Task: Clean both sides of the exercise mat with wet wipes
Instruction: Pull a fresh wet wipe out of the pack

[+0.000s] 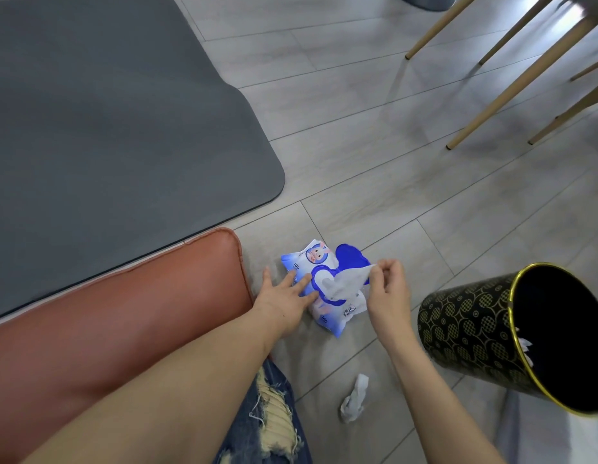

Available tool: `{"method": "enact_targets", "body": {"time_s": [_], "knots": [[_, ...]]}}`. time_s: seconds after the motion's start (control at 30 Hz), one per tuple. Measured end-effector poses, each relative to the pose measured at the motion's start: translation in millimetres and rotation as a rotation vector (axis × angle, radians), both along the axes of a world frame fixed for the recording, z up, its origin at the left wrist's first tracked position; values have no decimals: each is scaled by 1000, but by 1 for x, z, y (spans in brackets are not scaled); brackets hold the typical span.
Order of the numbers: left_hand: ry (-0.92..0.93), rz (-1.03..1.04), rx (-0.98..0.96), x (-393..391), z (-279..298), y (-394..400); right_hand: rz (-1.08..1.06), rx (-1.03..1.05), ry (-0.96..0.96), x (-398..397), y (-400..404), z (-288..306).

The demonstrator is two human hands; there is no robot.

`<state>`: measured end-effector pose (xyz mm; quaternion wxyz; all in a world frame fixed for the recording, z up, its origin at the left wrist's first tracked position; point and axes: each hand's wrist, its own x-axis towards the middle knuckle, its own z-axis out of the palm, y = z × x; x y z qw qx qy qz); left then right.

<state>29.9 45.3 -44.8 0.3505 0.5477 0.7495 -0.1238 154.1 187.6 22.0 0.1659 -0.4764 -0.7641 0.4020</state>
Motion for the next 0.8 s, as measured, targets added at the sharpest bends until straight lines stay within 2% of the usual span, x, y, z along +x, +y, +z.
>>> {"method": "enact_targets", "body": {"time_s": [0.1,0.17,0.47,0.53,0.67,0.8], "knots": [[-7,13,0,1,5,0,-17,6,91,4,0,19],[-4,23,4,2,8,-3,25,-3,55,5,0,19],[33,79,-4,-8,35,-24,520,78,-717,5,-15,-39],[43,83,1,-10,40,-27,584,71,-828,-1,-16,-44],[62,103,24,-15,50,-33,564,40,-879,-11,-13,-43],[77,133,58,-21,58,-42,222,126,-667,-18,-2,-29]]}}
